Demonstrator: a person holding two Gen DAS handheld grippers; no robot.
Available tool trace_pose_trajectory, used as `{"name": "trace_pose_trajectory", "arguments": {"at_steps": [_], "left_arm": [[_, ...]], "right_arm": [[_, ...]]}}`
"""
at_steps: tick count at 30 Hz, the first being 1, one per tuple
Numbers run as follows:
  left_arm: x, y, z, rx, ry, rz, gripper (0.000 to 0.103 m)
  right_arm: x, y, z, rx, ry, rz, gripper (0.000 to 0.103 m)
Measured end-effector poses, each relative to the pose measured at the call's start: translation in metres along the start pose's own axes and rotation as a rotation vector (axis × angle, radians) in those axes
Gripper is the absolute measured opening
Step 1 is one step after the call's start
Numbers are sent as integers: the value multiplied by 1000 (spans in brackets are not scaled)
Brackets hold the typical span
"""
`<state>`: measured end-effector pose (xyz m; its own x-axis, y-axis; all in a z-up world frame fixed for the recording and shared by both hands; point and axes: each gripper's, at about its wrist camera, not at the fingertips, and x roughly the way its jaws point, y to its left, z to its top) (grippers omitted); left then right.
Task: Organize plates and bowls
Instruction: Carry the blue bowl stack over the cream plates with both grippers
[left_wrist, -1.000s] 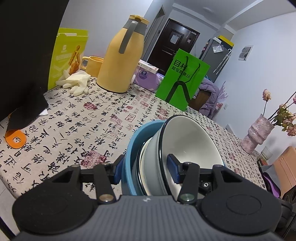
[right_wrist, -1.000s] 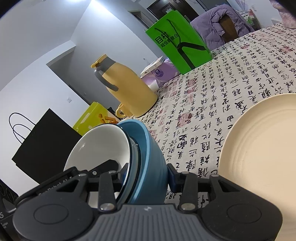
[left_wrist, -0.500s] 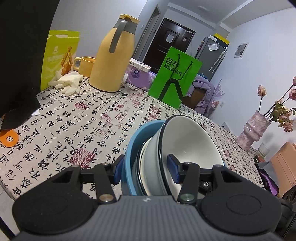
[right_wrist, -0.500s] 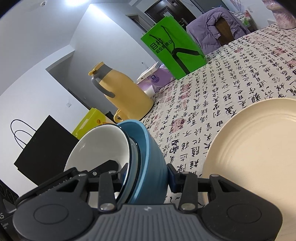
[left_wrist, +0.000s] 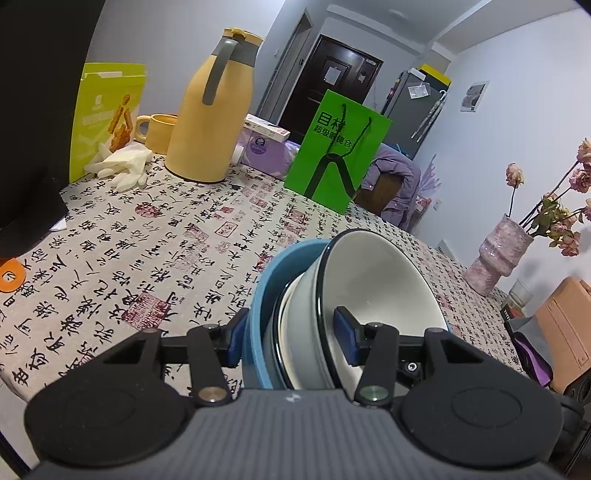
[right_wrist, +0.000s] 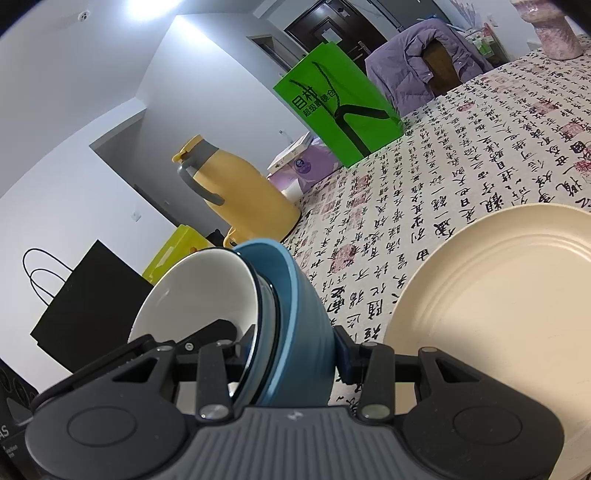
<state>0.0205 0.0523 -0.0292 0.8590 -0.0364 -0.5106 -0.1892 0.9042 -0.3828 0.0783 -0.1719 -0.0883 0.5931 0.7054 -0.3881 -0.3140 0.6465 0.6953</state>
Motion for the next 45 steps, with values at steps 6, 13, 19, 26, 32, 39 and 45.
{"name": "trace_pose_trajectory", "arguments": {"at_steps": [6,13,19,26,32,39,45], "left_arm": [[0,-8,-2,11,0,-4,49],[1,-16,-5,20,2,-10,49],[1,-24,-8,27,3,-12,49],[3,-34,-10,38,6,-16,49],[4,-43,-12,51,6,-17,49],[6,-51,-15,61,10,-20,49],[8,-58,-17,70,19,-22,49]], "right_arm": [[-6,-5,1,7,-9,-3,40],[-15,-10,1,10,-17,-3,40],[-21,-16,4,16,-22,-4,40],[-29,-22,6,22,-30,-4,40],[-34,-28,9,32,-37,-2,40],[-40,-35,10,42,-47,-3,40],[-43,-42,11,55,-53,-3,40]]}}
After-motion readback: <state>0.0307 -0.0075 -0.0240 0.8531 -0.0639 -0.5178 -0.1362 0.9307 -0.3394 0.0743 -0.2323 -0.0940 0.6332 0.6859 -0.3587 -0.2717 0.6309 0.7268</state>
